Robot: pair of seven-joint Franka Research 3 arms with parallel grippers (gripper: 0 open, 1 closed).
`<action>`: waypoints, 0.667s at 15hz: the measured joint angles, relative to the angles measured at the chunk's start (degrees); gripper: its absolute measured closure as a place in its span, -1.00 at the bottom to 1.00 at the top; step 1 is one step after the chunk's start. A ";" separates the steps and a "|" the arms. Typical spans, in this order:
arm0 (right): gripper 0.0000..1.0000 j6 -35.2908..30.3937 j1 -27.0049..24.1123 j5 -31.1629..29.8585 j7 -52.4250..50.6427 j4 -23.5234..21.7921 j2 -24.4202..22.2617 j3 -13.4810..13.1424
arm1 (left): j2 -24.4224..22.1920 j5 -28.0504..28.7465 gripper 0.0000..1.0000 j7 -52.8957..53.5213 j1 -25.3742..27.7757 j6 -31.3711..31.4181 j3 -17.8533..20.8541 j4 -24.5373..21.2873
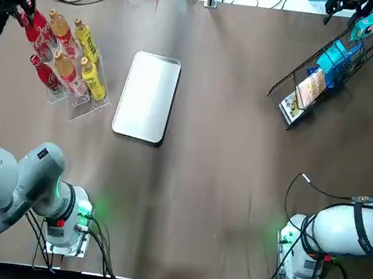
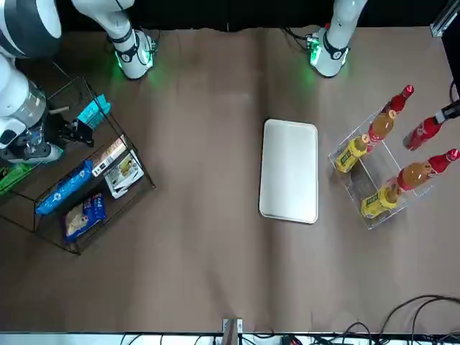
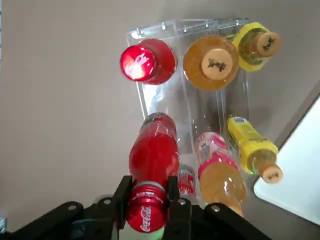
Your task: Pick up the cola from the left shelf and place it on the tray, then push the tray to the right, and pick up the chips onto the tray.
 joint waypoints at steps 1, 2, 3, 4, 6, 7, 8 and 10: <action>-1.00 0.02 0.01 0.00 0.00 0.07 0.00 0.02 | -0.17 -0.01 0.33 0.00 0.00 -2.68 -0.01 2.16; -1.00 0.05 0.02 0.00 0.00 0.20 0.00 0.06 | -0.35 -0.04 0.33 0.00 0.00 -5.41 -0.01 4.52; -1.00 0.05 0.04 0.00 0.00 0.31 0.00 0.09 | -0.53 -0.38 0.33 0.00 -0.01 -7.82 -0.05 6.70; -1.00 0.05 0.04 0.00 0.00 0.37 0.00 0.09 | -0.68 -1.30 0.33 0.00 -0.05 -9.84 -0.16 8.69; -1.00 0.05 0.03 0.00 0.00 0.53 0.00 0.05 | -0.78 -3.19 0.33 -0.30 -0.12 -12.21 -1.19 11.74; -1.00 0.05 0.03 0.00 0.00 0.83 0.00 0.04 | -0.78 -3.43 0.33 -1.21 -0.21 -12.75 -2.03 12.68; -1.00 0.05 0.03 0.00 -0.21 1.68 -0.02 0.04 | -0.64 -3.54 0.33 -3.66 -0.51 -13.10 -3.93 13.34; -1.00 0.04 0.02 0.00 -2.76 2.17 -0.02 -0.03 | 0.34 -3.60 0.33 -7.53 -1.51 -13.10 -5.88 14.12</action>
